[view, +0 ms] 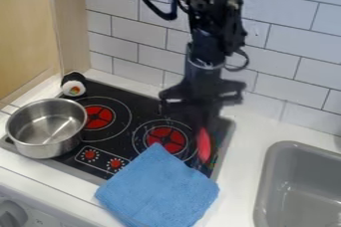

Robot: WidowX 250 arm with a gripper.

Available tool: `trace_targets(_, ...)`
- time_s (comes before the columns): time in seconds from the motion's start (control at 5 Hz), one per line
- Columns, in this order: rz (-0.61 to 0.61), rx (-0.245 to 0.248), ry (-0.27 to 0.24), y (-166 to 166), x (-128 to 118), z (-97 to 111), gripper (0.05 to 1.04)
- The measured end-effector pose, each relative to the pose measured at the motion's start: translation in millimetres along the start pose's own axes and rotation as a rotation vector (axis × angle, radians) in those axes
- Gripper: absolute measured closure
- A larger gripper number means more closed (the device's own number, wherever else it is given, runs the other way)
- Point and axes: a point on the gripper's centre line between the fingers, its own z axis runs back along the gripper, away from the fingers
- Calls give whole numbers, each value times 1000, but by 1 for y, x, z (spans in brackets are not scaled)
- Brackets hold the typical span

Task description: Put the red fork on the top side of the right stove

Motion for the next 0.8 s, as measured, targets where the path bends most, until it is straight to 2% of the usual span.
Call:
trace_targets(0.2,142,-24,-41,0,22,10,990)
trace_targets(0.6,448,-47,-68,14,44,9,990)
trace_targets(0.8,611,0,-101,23,48,5,990)
